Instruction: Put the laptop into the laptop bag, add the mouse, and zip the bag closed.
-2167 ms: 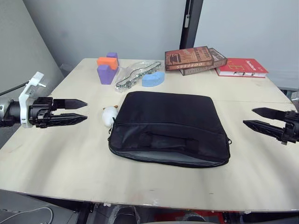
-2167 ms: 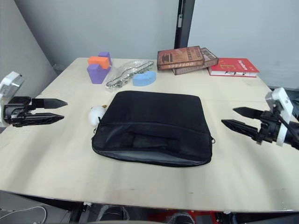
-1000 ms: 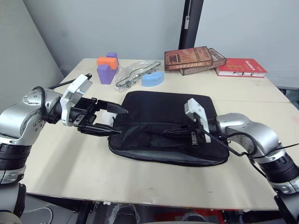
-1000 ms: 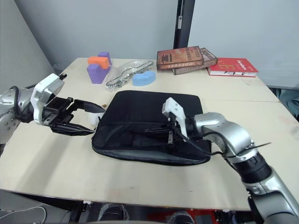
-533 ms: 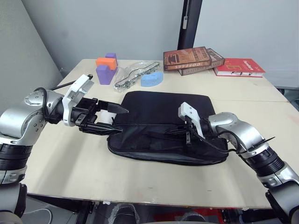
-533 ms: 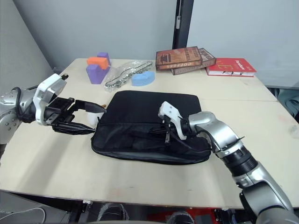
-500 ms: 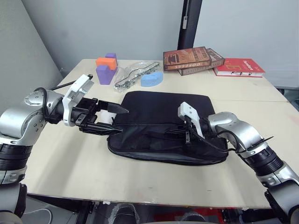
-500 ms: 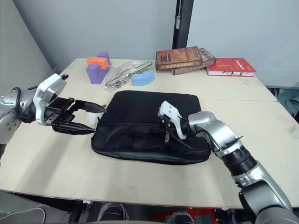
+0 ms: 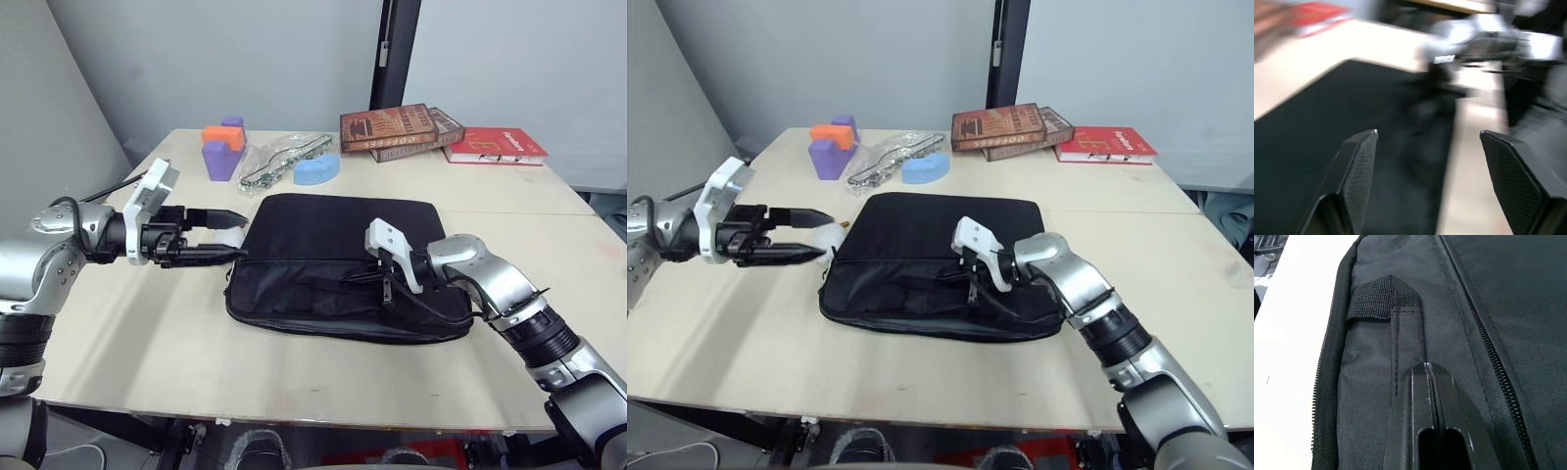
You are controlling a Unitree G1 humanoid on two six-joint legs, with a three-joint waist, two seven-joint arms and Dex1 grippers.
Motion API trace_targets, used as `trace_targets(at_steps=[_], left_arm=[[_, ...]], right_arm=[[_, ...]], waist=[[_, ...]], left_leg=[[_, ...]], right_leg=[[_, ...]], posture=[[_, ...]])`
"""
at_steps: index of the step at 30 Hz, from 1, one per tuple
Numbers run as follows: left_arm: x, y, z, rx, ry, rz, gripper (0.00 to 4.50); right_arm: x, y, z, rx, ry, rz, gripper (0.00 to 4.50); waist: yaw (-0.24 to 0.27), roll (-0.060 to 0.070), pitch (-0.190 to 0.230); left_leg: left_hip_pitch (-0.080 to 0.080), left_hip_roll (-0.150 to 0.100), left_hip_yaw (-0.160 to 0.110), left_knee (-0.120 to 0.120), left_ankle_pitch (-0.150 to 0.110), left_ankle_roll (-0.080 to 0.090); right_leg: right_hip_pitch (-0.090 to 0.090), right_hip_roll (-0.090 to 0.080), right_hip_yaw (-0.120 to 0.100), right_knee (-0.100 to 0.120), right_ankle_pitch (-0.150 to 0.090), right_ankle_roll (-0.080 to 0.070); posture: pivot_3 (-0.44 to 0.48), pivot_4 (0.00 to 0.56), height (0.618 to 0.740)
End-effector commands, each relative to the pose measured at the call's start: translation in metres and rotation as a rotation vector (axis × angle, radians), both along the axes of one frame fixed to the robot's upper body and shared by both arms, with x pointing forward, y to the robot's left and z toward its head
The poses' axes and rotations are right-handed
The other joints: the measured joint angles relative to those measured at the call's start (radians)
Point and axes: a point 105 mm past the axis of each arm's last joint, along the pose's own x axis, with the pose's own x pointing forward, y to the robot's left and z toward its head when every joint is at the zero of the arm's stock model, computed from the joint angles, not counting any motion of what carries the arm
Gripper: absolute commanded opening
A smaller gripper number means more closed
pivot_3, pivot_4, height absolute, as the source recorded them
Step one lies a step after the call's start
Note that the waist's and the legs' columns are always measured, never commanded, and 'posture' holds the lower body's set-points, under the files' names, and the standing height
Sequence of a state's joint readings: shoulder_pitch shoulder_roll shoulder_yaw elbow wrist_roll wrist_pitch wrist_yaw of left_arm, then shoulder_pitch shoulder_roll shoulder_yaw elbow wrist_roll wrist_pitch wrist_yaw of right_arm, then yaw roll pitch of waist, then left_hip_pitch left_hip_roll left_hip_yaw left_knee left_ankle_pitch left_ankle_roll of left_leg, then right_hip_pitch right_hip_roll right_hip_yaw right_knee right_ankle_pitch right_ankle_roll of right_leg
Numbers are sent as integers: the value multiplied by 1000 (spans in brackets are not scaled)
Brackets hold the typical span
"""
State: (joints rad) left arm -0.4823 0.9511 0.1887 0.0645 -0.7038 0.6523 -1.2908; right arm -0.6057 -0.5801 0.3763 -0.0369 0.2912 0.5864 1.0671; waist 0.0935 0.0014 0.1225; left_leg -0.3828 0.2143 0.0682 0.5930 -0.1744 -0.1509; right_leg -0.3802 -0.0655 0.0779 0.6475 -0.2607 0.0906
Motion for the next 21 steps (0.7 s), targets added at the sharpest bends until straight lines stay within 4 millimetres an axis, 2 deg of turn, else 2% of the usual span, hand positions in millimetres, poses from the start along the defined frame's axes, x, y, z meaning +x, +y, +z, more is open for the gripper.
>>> trace_targets(at_steps=[1,4,7,15,17,21], left_arm=[[35,37,-9,-89,69,315,3518],[55,57,-18,-157,150,488,3518],[66,66,-28,-212,220,581,3518],[84,60,-84,-101,397,675,3518],[86,62,-91,-76,416,699,3518],[91,52,-102,-55,445,669,3518]], right_arm=[[-3,-5,-24,-59,82,-17,37],[-2,-4,-22,-58,79,-14,37],[-2,-5,-22,-61,76,-12,37],[-4,-7,-22,-68,73,-15,37],[-4,-7,-22,-65,71,-18,37],[-4,-9,-23,-69,65,-34,37]], waist=[[1,0,-2],[1,-4,-5],[2,-6,-6],[3,-6,-6],[3,-6,-6],[5,-6,-6]], left_leg=[[0,0,0,0,0,0],[0,1,0,0,1,0],[0,1,-1,0,1,0],[0,0,-1,0,1,0],[0,1,-1,0,1,0],[-1,0,-1,-1,1,0]], right_leg=[[0,0,0,0,0,0],[0,0,-1,0,1,0],[0,0,-2,-1,1,0],[0,0,-2,-2,2,1],[0,0,-2,-2,2,1],[1,0,-2,-3,3,4]], posture=[[0,150,740],[0,150,740],[0,150,740],[0,150,740],[0,150,740],[0,150,740]])
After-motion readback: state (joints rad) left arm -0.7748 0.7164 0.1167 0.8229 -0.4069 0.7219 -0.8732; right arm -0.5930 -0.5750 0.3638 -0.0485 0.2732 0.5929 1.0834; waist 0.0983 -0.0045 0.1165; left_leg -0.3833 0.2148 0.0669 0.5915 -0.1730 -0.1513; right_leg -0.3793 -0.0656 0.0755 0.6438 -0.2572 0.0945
